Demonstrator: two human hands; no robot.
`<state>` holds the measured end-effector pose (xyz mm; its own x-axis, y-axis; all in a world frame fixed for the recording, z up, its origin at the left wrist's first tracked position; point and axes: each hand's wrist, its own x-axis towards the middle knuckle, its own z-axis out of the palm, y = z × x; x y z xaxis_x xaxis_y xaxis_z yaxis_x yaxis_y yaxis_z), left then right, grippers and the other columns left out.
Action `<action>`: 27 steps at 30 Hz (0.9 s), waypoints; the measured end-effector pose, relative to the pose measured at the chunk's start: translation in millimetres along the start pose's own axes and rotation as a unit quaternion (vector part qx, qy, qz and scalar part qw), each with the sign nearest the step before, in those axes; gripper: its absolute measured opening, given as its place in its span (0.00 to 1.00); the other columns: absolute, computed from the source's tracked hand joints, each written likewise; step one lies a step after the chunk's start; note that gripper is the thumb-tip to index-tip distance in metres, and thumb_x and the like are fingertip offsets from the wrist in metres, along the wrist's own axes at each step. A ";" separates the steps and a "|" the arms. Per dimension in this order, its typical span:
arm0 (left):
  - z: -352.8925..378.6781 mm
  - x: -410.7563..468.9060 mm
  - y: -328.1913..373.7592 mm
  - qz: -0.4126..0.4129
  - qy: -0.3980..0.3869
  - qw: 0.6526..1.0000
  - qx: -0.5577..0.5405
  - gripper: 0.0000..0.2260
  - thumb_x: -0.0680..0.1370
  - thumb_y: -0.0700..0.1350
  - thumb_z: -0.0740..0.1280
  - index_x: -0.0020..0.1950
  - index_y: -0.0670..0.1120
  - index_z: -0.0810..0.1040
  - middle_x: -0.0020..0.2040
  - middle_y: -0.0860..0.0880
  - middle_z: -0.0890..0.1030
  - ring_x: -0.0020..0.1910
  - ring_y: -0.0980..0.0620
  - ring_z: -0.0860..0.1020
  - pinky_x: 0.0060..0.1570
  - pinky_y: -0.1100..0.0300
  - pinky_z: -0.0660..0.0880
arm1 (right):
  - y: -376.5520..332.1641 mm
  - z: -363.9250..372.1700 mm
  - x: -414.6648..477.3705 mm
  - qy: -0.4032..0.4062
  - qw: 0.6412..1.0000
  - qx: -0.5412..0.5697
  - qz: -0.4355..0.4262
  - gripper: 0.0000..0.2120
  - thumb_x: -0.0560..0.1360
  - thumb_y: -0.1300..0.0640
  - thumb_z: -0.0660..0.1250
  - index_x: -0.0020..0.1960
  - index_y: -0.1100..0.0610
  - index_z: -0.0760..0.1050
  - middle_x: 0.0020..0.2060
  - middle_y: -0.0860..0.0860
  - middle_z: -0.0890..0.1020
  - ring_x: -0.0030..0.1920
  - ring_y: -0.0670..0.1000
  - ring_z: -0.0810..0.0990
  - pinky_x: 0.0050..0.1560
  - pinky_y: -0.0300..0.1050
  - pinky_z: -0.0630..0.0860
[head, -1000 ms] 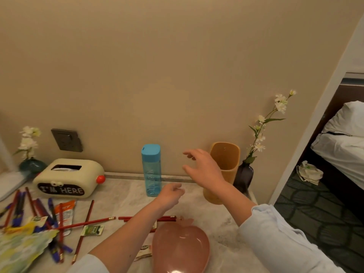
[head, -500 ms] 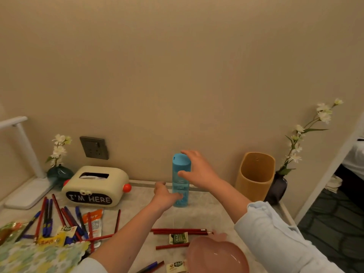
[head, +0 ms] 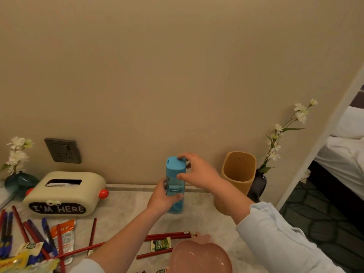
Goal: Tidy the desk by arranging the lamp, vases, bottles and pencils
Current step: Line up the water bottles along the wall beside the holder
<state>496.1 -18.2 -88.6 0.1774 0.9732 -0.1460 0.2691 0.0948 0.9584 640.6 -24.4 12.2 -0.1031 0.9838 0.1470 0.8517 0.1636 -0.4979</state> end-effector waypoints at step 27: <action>114.6 15.9 24.1 0.014 0.053 0.998 0.037 0.35 0.66 0.45 0.79 0.68 0.49 0.66 0.47 0.60 0.74 0.45 0.60 0.75 0.44 0.63 0.73 | 86.1 -58.9 -32.5 0.055 0.985 -0.159 -0.037 0.25 0.70 0.47 0.68 0.66 0.47 0.70 0.65 0.46 0.75 0.76 0.53 0.56 0.67 0.69 0.28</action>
<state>613.9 -24.4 -95.9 0.0855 0.9925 -0.0878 0.3359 0.0543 0.9403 747.5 -46.6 14.9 -0.1295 0.9529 0.2743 0.9635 0.1863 -0.1923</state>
